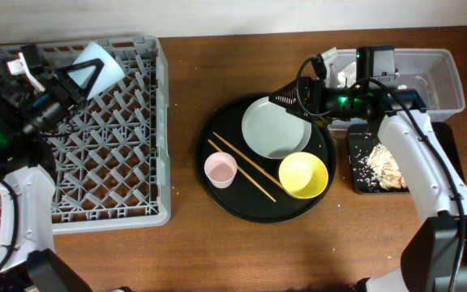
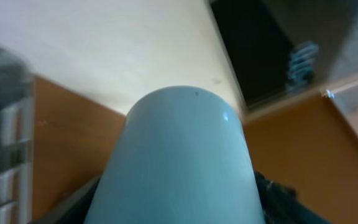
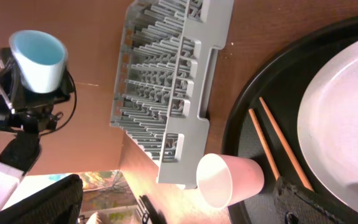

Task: Sort waste into correct bins and load items into the dishwasher rack
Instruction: 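Place the blue cup upside down in the dish rack with left gripper, then grasp the pink cup with the right gripper and lift it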

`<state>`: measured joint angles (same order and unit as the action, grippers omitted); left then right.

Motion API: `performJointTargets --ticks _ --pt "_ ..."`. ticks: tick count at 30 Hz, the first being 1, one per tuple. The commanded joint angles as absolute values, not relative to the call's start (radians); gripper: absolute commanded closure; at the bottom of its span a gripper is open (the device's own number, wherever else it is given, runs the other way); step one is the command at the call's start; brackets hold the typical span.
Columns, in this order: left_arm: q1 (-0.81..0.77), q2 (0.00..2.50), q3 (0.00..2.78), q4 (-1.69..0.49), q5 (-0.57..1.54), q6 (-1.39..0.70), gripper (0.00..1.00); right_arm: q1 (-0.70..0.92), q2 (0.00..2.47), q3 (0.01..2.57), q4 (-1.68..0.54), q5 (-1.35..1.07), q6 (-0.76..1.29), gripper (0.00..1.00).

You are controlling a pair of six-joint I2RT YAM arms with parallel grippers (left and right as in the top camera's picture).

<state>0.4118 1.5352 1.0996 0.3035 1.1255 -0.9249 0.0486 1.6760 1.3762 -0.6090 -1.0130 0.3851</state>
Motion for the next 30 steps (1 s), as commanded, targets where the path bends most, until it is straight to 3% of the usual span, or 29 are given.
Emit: performJointTargets --ticks 1,4,8,11,15,24,30 --pt "0.413 1.526 1.119 0.106 0.880 -0.720 0.56 0.054 1.646 1.380 -0.618 -0.982 0.370 0.02" --pt "0.389 1.526 1.230 -0.213 0.764 -0.521 0.56 0.054 1.646 1.380 -0.618 -0.966 0.371 0.01" --pt "0.257 1.526 1.546 -0.770 0.405 -0.235 0.56 0.054 1.646 1.380 -0.628 -0.944 0.371 0.02" --pt "0.139 1.526 1.667 -1.071 0.163 -0.206 0.56 0.054 1.646 1.380 -0.664 -0.908 0.370 0.01" --pt "0.059 1.557 1.663 -1.372 0.070 -0.207 0.56 0.054 1.646 1.380 -0.721 -0.832 0.371 0.02" --pt "-0.018 1.702 1.559 -1.465 -0.001 -0.207 0.56 0.054 1.646 1.380 -0.749 -0.822 0.371 0.01" --pt "-0.018 1.751 1.455 -1.273 -0.021 -0.207 0.56 0.054 1.646 1.380 -0.749 -0.822 0.370 0.01"
